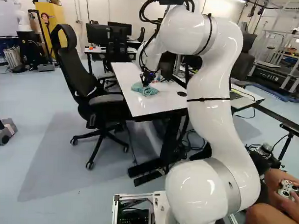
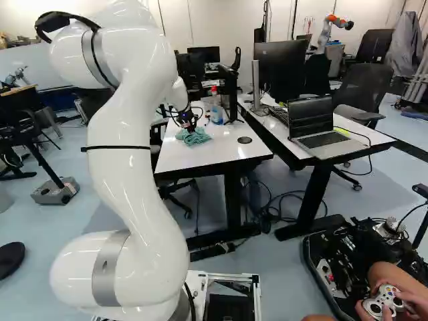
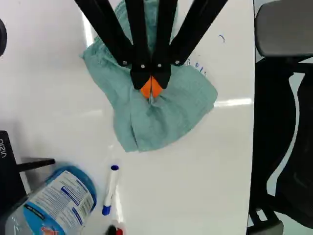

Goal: Clean the table with the green towel

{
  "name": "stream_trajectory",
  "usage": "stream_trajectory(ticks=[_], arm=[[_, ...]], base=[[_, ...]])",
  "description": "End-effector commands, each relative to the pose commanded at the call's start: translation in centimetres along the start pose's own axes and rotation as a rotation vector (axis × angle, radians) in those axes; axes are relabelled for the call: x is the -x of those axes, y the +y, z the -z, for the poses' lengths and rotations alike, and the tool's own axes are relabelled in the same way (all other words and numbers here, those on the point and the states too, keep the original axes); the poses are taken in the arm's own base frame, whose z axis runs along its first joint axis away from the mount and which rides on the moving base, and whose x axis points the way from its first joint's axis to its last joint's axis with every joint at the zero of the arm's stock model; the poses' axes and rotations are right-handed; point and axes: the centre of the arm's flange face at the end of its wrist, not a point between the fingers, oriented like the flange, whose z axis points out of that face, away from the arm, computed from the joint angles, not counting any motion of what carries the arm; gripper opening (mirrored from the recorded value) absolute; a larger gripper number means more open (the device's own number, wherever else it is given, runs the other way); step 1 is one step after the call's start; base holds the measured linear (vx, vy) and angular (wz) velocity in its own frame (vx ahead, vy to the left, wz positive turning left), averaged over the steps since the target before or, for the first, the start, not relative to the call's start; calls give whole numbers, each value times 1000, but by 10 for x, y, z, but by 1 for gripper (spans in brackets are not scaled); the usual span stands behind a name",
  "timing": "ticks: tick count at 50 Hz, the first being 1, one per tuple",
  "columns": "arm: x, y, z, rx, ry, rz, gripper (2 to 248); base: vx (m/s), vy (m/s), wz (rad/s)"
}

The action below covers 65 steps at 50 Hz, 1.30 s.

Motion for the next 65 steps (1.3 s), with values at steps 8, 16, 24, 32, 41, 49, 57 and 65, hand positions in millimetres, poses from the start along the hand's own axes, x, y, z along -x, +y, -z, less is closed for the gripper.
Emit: stream_trajectory(ticks=[8,16,24,32,41,49,57,65], arm=[[-7,-13,-5,-9,9,15,21],[-12,-27,-8,-20,15,32,21],[-13,-41,-9,-30,18,49,21],[-15,-56,-10,-41,21,66,21],[-14,-73,-9,-54,22,86,21],[-10,-88,-6,-65,19,104,21],[-2,-99,0,-74,10,119,21],[8,-104,8,-78,-1,128,21]], base=[[0,0,0],[0,0,0],[0,0,0],[0,0,0],[0,0,0],[0,0,0],[0,0,0],[0,0,0]])
